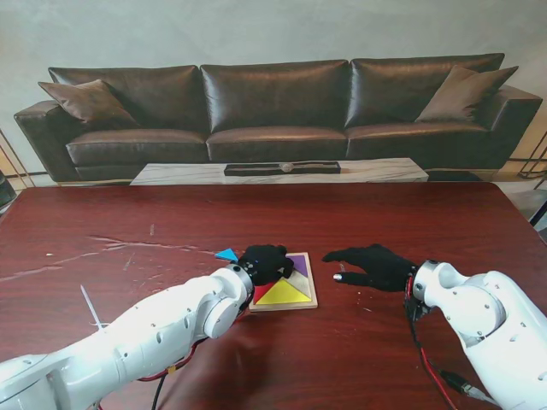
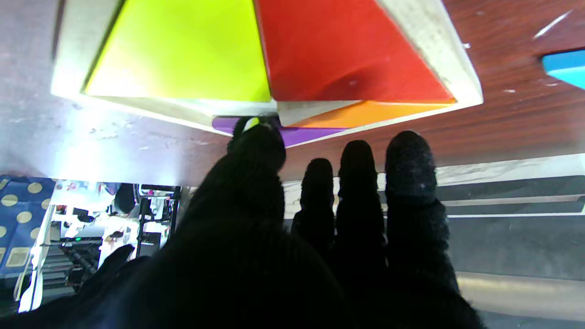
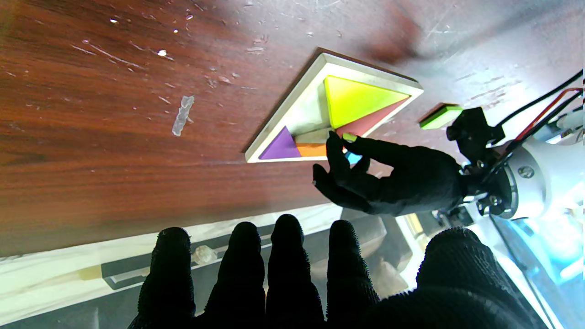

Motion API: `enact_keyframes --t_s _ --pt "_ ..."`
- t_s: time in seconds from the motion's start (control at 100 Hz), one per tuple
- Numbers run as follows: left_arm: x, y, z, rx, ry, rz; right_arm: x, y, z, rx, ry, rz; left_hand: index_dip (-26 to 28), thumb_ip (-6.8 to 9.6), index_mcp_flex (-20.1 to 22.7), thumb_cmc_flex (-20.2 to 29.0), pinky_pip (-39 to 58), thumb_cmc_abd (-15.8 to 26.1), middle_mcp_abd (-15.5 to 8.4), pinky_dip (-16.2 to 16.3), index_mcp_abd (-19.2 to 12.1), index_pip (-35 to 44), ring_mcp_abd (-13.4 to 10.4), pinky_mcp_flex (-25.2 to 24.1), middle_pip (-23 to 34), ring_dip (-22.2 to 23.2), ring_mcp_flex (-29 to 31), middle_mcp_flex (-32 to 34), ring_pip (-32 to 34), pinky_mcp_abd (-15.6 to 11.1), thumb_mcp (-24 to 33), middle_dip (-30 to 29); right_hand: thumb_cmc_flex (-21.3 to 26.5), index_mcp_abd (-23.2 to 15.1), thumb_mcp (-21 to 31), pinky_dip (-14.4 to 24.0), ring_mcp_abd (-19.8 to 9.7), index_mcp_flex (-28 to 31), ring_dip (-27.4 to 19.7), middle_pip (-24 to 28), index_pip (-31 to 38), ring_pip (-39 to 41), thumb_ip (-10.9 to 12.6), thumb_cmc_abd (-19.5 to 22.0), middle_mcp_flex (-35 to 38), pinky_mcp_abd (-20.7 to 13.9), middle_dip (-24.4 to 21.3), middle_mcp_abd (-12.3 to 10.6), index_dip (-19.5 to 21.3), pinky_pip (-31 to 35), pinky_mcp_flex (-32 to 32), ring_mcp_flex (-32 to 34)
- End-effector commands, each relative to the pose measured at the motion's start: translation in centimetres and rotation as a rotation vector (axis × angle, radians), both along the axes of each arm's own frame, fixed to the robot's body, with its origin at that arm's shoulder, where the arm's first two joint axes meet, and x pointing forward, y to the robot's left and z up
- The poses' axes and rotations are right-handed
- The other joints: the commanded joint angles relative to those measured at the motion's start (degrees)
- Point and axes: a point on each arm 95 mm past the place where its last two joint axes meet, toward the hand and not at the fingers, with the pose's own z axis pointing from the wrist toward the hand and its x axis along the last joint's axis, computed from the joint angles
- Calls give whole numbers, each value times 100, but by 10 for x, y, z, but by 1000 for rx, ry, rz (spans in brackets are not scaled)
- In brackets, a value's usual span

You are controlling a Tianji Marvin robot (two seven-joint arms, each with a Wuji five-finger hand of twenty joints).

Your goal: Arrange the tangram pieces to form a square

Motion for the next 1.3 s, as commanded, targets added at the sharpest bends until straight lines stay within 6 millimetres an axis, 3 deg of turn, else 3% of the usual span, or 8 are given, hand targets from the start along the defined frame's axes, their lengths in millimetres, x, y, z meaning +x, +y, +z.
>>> enact_keyframes --t_s 0.0,0.49,0.85,1.29 --pt "-3 -3 2 -8 -21 -9 -2 2 -1 -5 4 5 35 15 -104 89 17 63 155 159 -61 13 -4 16 -10 -27 -150 -182 -83 16 -27 -35 37 -120 15 -27 -20 -80 72 51 12 -9 137 120 50 40 41 -14 -9 2 -66 77" --pt "-1 3 -3 32 -38 16 -2 3 -2 -1 6 7 199 3 53 164 67 -14 183 173 121 361 -14 167 170 40 35 -118 56 6 -27 81 35 -124 15 -25 -24 -78 72 53 12 -12 138 125 52 39 42 -14 -9 0 -66 73" --pt "-3 4 -4 40 -20 13 -1 4 -2 -3 7 11 20 -3 185 120 79 -100 150 162 199 372 11 182 151 28 98 -12 41 50 69 54 31 -122 13 -24 -24 -76 72 51 13 -13 137 125 52 39 41 -10 -7 -3 -67 69" --pt "-2 3 6 -25 -62 37 0 5 -2 -1 6 14 -39 -15 -324 128 71 -2 183 159 57 63 -4 148 72 17 35 -122 0 40 68 14 32 -125 14 -22 -17 -72 74 55 15 -12 137 128 55 40 43 -8 -5 -1 -64 76"
